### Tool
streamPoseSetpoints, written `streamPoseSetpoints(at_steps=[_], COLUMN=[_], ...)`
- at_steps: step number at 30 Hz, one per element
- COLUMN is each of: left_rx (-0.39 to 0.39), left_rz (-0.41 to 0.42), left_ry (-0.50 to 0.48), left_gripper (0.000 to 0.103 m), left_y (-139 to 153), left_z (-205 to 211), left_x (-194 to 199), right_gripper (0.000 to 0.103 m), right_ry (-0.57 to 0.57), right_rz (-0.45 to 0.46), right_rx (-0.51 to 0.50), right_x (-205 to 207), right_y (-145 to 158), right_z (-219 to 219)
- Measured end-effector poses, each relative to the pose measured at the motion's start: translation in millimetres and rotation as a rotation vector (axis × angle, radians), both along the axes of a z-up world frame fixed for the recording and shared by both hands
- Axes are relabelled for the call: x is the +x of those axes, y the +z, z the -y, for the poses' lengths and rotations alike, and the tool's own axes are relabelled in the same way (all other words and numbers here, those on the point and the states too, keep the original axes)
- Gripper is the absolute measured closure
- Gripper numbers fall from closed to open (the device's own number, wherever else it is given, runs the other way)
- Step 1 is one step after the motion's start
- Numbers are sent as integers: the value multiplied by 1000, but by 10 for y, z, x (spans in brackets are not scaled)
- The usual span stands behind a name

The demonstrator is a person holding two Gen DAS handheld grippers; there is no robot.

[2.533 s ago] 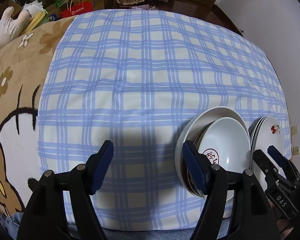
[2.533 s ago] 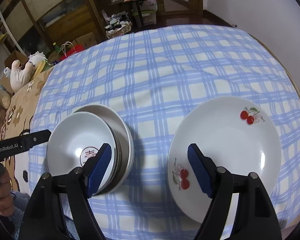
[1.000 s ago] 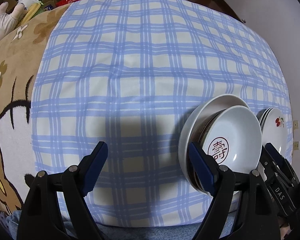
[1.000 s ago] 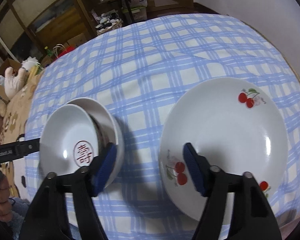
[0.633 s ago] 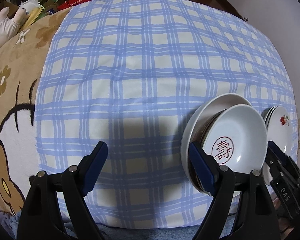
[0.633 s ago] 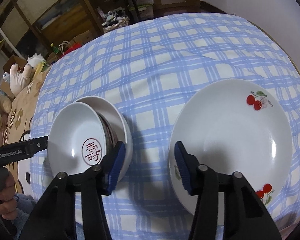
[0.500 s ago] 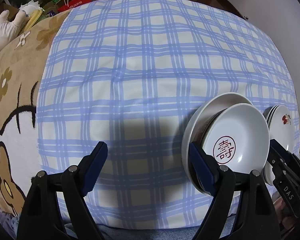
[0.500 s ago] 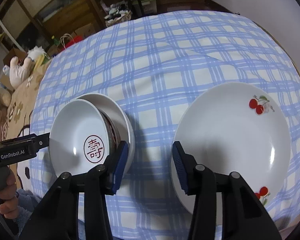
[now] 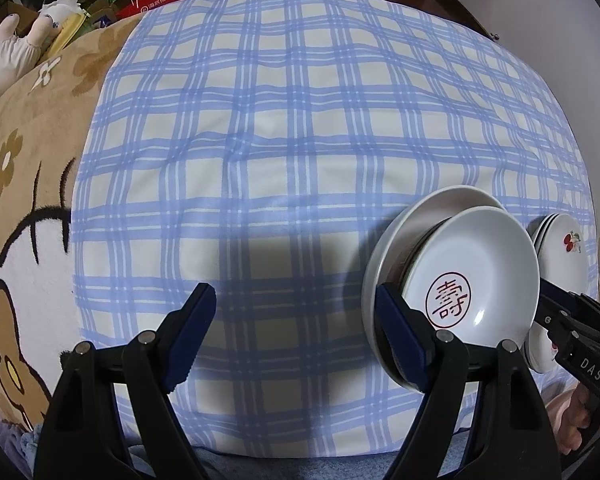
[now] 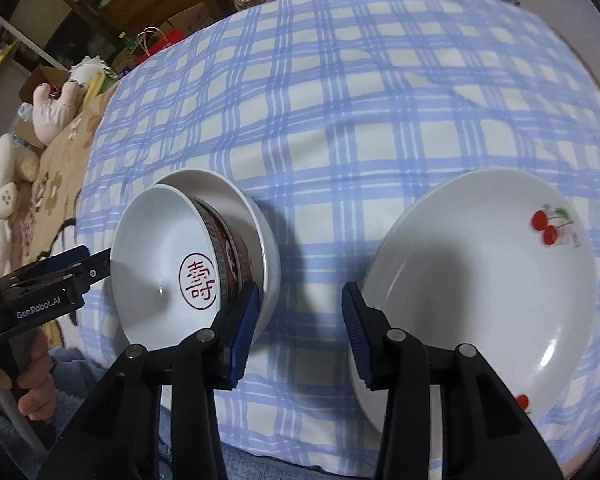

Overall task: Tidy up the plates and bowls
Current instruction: 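Close both grippers on the rim of the bowl stack, then lift the bowl stack with both grippers and carry it over the cherry plate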

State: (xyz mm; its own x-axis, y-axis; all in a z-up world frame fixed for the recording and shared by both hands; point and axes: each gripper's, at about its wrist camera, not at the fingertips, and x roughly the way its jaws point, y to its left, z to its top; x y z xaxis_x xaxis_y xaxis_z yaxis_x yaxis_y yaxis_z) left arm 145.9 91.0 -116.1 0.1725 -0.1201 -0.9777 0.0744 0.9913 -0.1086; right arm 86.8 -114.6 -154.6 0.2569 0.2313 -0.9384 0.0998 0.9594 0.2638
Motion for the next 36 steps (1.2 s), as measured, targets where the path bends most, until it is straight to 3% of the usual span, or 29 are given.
streamPoseSetpoints(at_steps=[7, 9, 12, 14, 20, 22, 36], left_rx=[-10, -32, -63, -93, -179, -185, -191], left_rz=[-1, -4, -5, -8, -27, -29, -46], left_ry=[4, 11, 6, -4, -6, -15, 0], left_gripper=[26, 34, 47, 63, 91, 95, 99], left_y=[4, -1, -6, -8, -24, -38, -106], left_z=[13, 10, 22, 41, 40, 77, 193], left_x=[1, -11, -1, -1, 18, 16, -5], right_gripper=[66, 67, 78, 88, 92, 92, 92], right_ry=[-89, -86, -77, -73, -84, -90, -173], right_rz=[-23, -15, -1, 6, 18, 22, 26], right_rx=[99, 85, 83, 74, 17, 15, 84], right_x=[-39, -33, -19, -5, 22, 14, -62], right_y=[-110, -102, -79, -71, -43, -48, -101], right_z=[60, 28, -23, -77, -191, -193, -80])
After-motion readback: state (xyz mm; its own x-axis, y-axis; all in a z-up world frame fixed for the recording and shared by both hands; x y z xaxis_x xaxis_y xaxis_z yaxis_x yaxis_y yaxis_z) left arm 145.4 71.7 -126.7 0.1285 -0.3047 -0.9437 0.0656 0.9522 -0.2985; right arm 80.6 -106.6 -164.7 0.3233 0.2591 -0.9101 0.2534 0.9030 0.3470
